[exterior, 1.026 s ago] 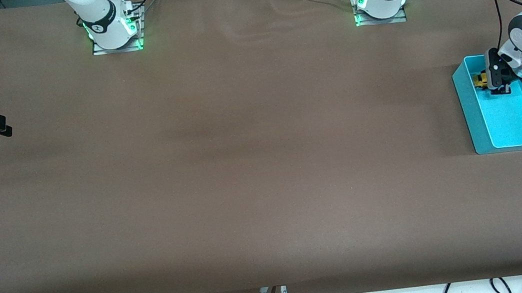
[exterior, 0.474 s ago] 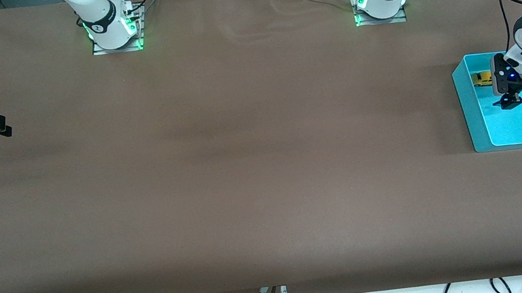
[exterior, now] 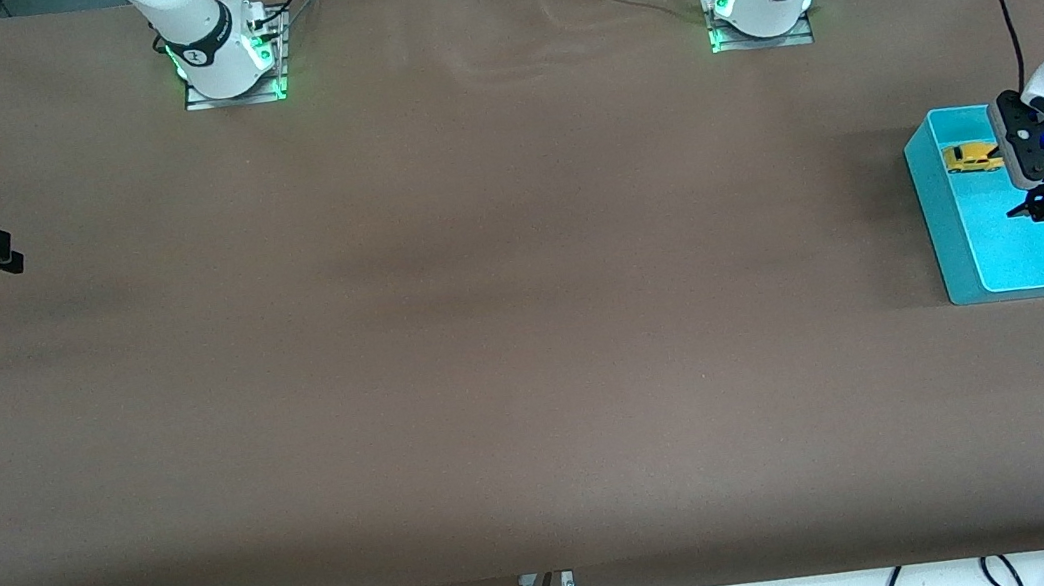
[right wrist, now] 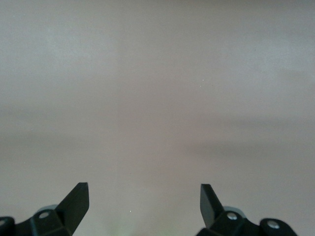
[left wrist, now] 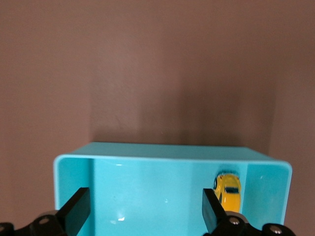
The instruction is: Wind and store yellow beetle car
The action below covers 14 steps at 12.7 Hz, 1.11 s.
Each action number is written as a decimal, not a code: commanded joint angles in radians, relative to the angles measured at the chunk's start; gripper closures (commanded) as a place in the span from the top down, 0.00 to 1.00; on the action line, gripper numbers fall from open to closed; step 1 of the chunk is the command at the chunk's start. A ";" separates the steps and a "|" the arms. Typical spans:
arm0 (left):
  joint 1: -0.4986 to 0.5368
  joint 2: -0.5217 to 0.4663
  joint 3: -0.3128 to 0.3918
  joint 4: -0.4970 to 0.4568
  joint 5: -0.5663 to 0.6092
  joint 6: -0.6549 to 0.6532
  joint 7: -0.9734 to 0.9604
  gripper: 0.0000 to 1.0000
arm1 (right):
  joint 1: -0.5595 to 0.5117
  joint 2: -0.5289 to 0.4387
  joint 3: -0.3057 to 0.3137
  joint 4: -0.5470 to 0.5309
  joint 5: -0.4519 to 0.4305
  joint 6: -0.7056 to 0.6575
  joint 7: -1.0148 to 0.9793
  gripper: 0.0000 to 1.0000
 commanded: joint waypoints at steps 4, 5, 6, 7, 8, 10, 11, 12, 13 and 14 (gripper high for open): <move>-0.115 -0.013 0.005 0.204 -0.028 -0.263 -0.628 1.00 | -0.008 -0.005 -0.001 -0.008 0.013 0.006 0.001 1.00; -0.136 -0.036 0.002 0.208 -0.025 -0.290 -0.743 1.00 | -0.008 -0.003 -0.001 -0.008 0.013 0.006 -0.001 1.00; -0.158 -0.044 0.004 0.243 -0.020 -0.348 -0.828 1.00 | -0.008 -0.002 -0.001 -0.008 0.013 0.006 -0.001 1.00; -0.167 -0.050 0.001 0.283 -0.019 -0.416 -0.903 1.00 | -0.009 -0.002 -0.001 -0.008 0.013 0.006 -0.001 1.00; -0.185 -0.074 -0.007 0.302 -0.014 -0.463 -0.991 1.00 | -0.009 -0.002 -0.001 -0.008 0.013 0.006 -0.001 1.00; -0.210 -0.088 -0.028 0.354 -0.012 -0.546 -1.138 1.00 | -0.008 -0.002 -0.001 -0.008 0.013 0.006 -0.001 1.00; -0.225 -0.088 -0.031 0.374 -0.012 -0.568 -1.230 1.00 | -0.006 -0.002 -0.001 -0.008 0.013 0.006 -0.001 1.00; -0.242 -0.085 -0.035 0.389 -0.012 -0.582 -1.325 1.00 | -0.008 -0.002 -0.001 -0.008 0.013 0.006 -0.001 1.00; -0.256 -0.084 -0.041 0.405 -0.012 -0.584 -1.393 1.00 | -0.009 -0.002 -0.001 -0.008 0.013 0.006 -0.001 1.00; -0.270 -0.082 -0.042 0.415 -0.012 -0.587 -1.440 1.00 | -0.009 -0.002 -0.001 -0.008 0.013 0.006 -0.001 1.00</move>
